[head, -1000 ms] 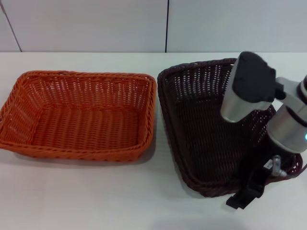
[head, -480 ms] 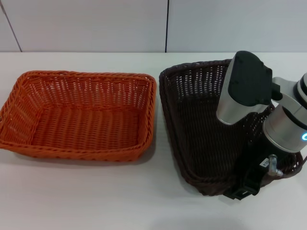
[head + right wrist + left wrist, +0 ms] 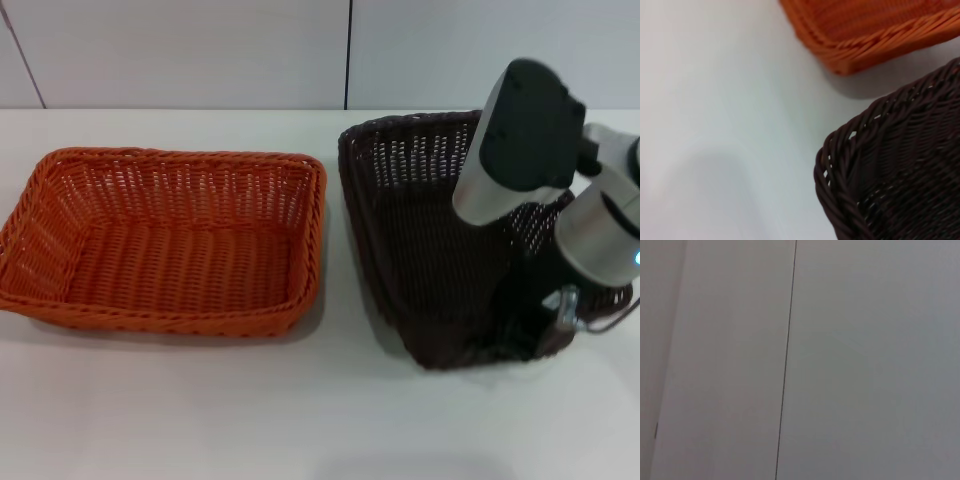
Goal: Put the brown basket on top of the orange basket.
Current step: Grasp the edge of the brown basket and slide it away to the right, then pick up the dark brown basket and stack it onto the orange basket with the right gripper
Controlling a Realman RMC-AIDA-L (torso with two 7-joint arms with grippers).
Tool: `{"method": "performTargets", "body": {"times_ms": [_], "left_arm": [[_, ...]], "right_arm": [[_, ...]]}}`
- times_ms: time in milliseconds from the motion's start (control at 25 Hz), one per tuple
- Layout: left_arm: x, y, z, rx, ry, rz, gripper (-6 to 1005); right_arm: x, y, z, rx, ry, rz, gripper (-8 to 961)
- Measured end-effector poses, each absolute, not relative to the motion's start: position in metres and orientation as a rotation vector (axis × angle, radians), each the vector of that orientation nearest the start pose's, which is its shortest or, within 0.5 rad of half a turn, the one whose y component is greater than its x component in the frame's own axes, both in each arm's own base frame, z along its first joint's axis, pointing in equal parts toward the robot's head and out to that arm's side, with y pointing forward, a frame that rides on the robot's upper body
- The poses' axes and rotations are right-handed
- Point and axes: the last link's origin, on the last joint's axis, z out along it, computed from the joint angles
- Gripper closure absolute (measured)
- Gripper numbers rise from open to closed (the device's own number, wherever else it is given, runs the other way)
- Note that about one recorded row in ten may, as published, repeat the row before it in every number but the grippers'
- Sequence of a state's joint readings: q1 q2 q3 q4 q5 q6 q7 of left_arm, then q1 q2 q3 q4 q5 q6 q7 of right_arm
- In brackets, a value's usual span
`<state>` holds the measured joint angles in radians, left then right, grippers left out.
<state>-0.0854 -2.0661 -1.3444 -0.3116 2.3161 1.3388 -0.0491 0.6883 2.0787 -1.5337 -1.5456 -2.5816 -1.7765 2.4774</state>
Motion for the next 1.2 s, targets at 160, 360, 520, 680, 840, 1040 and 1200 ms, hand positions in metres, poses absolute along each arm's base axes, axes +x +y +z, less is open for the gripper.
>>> {"method": "performTargets", "body": {"times_ms": [160, 360, 520, 680, 840, 1040, 1200], "left_arm": [[-0.416, 0.221, 0.078, -0.946, -0.566, -0.566, 242], [-0.415, 0.222, 0.078, -0.951, -0.565, -0.568, 242], [-0.415, 0.222, 0.077, -0.952, -0.566, -0.567, 242], [-0.415, 0.221, 0.077, -0.952, -0.568, -0.566, 242], [-0.415, 0.221, 0.076, -0.954, -0.569, -0.563, 242], [-0.415, 0.221, 0.075, -0.957, -0.576, -0.573, 242], [-0.417, 0.219, 0.072, -0.965, -0.601, -0.59, 242]], "right_arm": [[0.103, 0.329, 0.004, -2.751, 0.389, -0.663, 676], [0.086, 0.327, 0.012, -2.661, 0.298, -0.644, 714], [0.072, 0.325, 0.018, -2.58, 0.219, -0.637, 740], [0.055, 0.323, 0.023, -2.537, 0.124, -0.575, 781], [0.038, 0.324, 0.019, -2.482, -0.024, -0.55, 782], [0.02, 0.318, 0.002, -2.462, -0.342, -0.551, 782], [0.018, 0.308, -0.02, -2.407, -0.722, -0.589, 783]]}}
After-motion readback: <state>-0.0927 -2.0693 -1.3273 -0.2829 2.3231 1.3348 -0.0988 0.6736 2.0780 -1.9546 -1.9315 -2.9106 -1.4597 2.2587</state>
